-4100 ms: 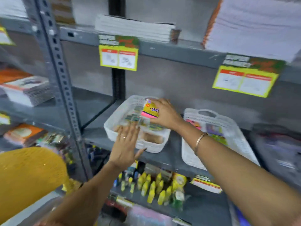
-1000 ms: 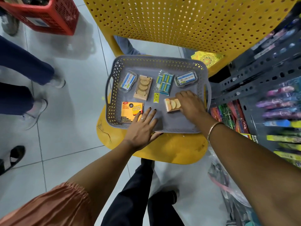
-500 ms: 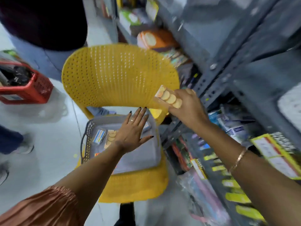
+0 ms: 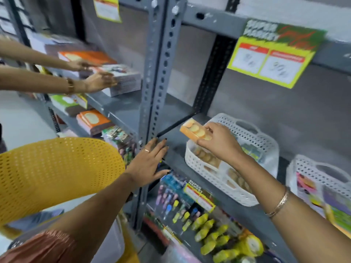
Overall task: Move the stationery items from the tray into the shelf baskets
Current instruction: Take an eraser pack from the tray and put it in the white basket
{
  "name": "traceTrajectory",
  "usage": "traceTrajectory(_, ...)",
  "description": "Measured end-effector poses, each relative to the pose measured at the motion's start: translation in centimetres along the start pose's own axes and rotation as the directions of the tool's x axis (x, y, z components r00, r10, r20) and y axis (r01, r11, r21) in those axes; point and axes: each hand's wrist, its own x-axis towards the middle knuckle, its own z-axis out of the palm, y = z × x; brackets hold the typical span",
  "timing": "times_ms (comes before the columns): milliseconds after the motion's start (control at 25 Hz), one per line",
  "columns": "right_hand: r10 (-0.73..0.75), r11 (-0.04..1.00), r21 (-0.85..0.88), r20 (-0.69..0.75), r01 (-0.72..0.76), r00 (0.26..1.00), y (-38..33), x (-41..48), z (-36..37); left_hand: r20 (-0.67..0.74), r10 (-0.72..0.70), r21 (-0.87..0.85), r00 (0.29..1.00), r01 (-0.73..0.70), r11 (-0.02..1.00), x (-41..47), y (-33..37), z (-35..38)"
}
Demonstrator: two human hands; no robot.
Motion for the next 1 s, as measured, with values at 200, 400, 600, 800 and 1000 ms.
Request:
traceTrajectory(200,0.137,0.985,-0.121,0.084,-0.126,0.987,6.5,0.1,1.3,0.116,0.022,0.004,0.993,-0.023,1.0,1.8,1.5,1.2)
traceTrajectory(400,0.172,0.978,-0.15,0.17,-0.147,0.97,9.3,0.3,3.5,0.152,0.102,-0.07,0.983,-0.092,0.993,4.9,2.5,2.8)
traceTrajectory(600,0.141,0.985,-0.131,0.2,-0.116,0.97,9.8,1.1,4.2,0.192,0.126,-0.118,0.973,-0.105,0.988,5.1,2.5,4.4)
traceTrajectory(800,0.088,0.981,-0.193,0.32,-0.026,0.943,9.9,1.0,4.6,0.157,0.131,-0.143,0.979,-0.109,0.984,5.1,2.4,4.7)
traceTrajectory(1000,0.061,0.98,-0.2,0.291,-0.001,0.955,9.8,0.7,4.6,0.165,0.127,-0.123,0.978,-0.107,0.987,5.1,2.4,4.9)
